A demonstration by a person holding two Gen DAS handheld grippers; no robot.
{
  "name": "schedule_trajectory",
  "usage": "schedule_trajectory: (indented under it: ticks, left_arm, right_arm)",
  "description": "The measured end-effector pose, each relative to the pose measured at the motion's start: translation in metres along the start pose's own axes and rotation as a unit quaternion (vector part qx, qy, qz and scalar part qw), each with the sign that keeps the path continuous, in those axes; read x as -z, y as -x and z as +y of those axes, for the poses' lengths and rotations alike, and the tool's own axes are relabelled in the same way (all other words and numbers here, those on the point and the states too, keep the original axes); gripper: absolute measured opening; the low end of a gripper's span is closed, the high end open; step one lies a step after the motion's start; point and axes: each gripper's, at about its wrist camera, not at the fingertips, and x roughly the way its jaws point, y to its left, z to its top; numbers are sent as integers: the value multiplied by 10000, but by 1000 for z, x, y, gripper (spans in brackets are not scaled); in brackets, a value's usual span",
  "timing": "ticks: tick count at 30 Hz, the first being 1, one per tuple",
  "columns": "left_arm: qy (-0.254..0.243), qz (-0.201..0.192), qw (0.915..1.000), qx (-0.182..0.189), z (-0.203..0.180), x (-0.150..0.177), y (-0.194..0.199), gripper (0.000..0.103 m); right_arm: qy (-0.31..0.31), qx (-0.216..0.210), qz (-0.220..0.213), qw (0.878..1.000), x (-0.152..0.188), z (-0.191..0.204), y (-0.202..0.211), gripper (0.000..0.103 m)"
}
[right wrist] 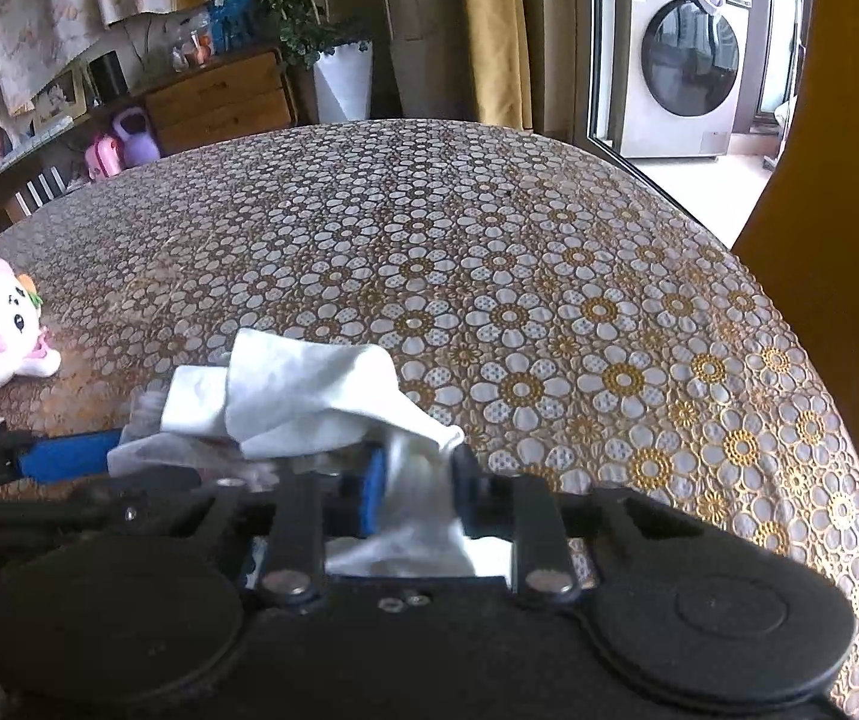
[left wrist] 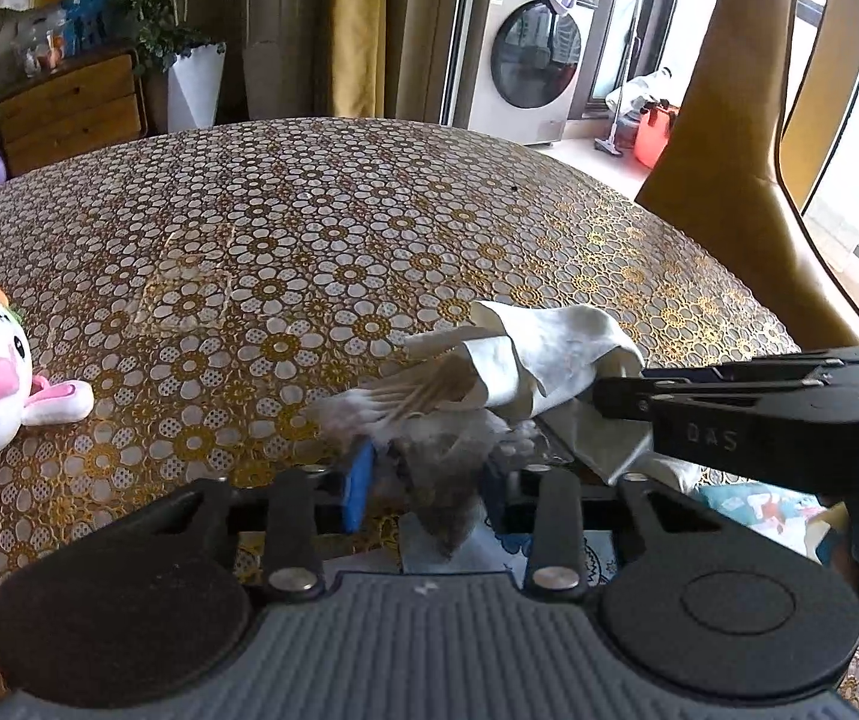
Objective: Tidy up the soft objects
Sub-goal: 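Carry the clear bag with the left tool while the right tool carries the white cloth to the red tin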
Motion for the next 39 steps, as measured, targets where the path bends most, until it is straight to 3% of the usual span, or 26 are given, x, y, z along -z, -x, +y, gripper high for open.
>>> schedule_trajectory:
  ticks: [2,7,22,32,39]
  left_arm:
    - [21,0,10000,32,1,0,1,29]
    - [132,-12,9998,131,6,1,6,23]
    - [189,19,9993,309,18,0,57,18]
    - [206,-116,9985,498,43,2,120,18]
    - [151,-138,9986,490,70,7,167,18]
  right_arm:
    - [-12,-23,-63,10000,1,2,4,10]
    - [-128,-104,-309,9994,4,4,20,4]
    - [-494,-383,-987,9932,8,26,100,3]
    - [-442,-642,-1460,9862,16,60,169,3]
    - [-437,-982,-1537,9823,19,87,203,4]
